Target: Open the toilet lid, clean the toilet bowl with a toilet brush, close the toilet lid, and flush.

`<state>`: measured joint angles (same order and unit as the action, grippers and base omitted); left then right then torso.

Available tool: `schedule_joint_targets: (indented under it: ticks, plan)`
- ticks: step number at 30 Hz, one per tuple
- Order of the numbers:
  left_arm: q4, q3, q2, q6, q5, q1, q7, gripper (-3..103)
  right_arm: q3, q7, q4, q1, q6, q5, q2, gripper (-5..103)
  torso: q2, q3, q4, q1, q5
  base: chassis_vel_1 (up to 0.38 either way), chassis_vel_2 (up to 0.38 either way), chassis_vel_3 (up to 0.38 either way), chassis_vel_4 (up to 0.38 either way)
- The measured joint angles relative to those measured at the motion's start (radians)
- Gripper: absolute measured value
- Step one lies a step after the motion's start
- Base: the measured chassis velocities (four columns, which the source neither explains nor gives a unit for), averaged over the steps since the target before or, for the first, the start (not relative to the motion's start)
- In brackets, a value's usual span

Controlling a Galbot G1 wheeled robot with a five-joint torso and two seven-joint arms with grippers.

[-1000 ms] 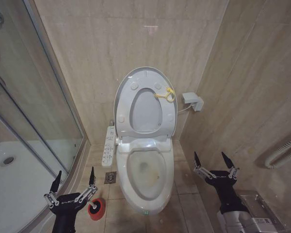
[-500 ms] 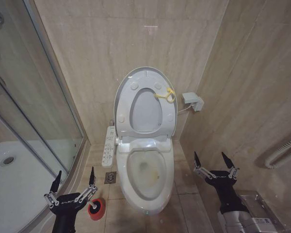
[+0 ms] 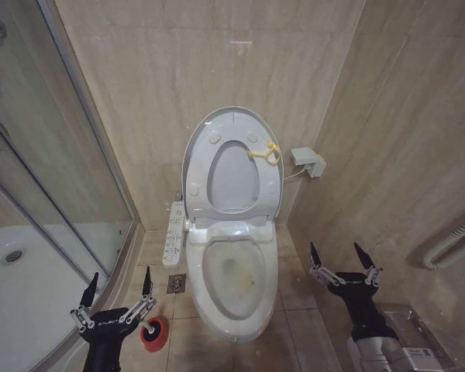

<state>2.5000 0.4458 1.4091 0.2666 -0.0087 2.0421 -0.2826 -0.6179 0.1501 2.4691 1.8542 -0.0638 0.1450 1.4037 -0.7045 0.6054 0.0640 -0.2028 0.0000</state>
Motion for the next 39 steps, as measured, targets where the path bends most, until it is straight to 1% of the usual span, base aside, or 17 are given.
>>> schedule_joint_targets:
  ticks: [39]
  plan:
    - [0.0,0.0,0.0,0.0,0.0,0.0,0.0,100,0.0,0.0,0.0,0.0,0.0,0.0,0.0,100,0.0,0.0,0.0,0.0,0.0,0.0,0.0,0.0,0.0]
